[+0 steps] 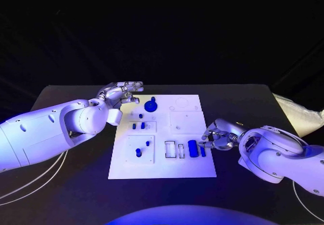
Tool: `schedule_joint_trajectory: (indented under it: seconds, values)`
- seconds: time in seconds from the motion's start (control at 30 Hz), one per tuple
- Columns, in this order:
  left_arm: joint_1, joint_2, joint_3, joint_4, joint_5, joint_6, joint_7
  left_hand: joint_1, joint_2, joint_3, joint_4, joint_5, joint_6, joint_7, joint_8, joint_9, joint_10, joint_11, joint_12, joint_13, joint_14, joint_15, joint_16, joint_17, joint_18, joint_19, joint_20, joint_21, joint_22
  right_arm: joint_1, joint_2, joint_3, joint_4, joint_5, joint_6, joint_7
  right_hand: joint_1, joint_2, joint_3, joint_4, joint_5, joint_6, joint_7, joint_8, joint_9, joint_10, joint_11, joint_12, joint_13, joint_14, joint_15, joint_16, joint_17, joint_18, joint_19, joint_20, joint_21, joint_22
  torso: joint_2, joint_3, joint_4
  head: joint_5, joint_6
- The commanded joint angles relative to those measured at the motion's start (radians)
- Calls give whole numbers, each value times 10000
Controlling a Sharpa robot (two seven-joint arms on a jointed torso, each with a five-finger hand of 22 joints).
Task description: Assemble the parts on the task board
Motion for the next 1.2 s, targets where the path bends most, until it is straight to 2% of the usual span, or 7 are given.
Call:
schedule_joint_trajectory:
  seconds: [0.03, 0.33, 0.47, 0.93, 1.2]
  values:
    - [-3, -11, 5, 29, -38, 149, 58, 128, 10, 1, -75, 4, -75, 23, 42, -7, -60, -13, 58, -3, -89, 12, -34, -11, 111, -77, 24, -67, -10, -47, 114, -2, -38, 136, 176, -396, 111, 16, -148, 68, 74, -87, 23, 77, 18, 90, 26, 200, 268, 565, 25, 88, 106, -87, 62, -2, 63, 43, 7, -21, -10, 14, -15]
    - [-7, -57, 2, 6, -49, 105, 26, 134, 21, -4, -87, 4, -73, 23, 54, -5, -67, -13, 80, -3, -97, 12, -37, -24, 112, -76, 25, -79, -20, -123, 394, -5, -88, -138, 232, -328, 244, 63, -456, 299, 79, 40, -35, 326, 112, 243, -16, 683, 925, 566, -2, 256, 303, -103, 103, -19, 125, 156, 7, -12, -40, -1, -18]
    - [-7, -64, 2, -26, -70, 98, 18, 134, 21, -4, -87, 4, -73, 23, 54, -5, -67, -13, 80, -3, -97, 12, -37, -24, 112, -76, 25, -79, -20, -170, 485, -5, -101, -248, 283, -304, 274, 68, -527, 344, 65, 75, -53, 388, 147, 271, -29, 760, 1038, 567, -12, 290, 343, -108, 114, -28, 140, 186, 9, -11, -34, -11, -38]
    - [-9, -59, 0, -57, -81, 116, -15, 134, 21, -4, -87, 4, -73, 23, 54, -5, -67, -13, 80, -3, -97, 12, -37, -24, 112, -76, 25, -79, -20, -396, 1009, -4, -377, -485, 833, -495, 317, 84, -597, 388, 49, 73, -61, 432, 178, 271, -38, 784, 1099, 571, -21, 338, 408, -114, 125, -38, 158, 222, 22, -7, -24, -6, -100]
    - [-10, -73, 0, -50, -82, 124, -34, 134, 21, -4, -87, 4, -73, 23, 54, -5, -67, -13, 80, -3, -97, 12, -37, -24, 112, -76, 25, -79, -20, -581, 1308, -3, -639, -564, 762, -696, 326, 168, -671, 478, 19, 63, -67, 477, 212, 274, -40, 816, 1180, 568, -21, 367, 442, -116, 122, -42, 161, 228, 21, -9, -19, 41, -130]
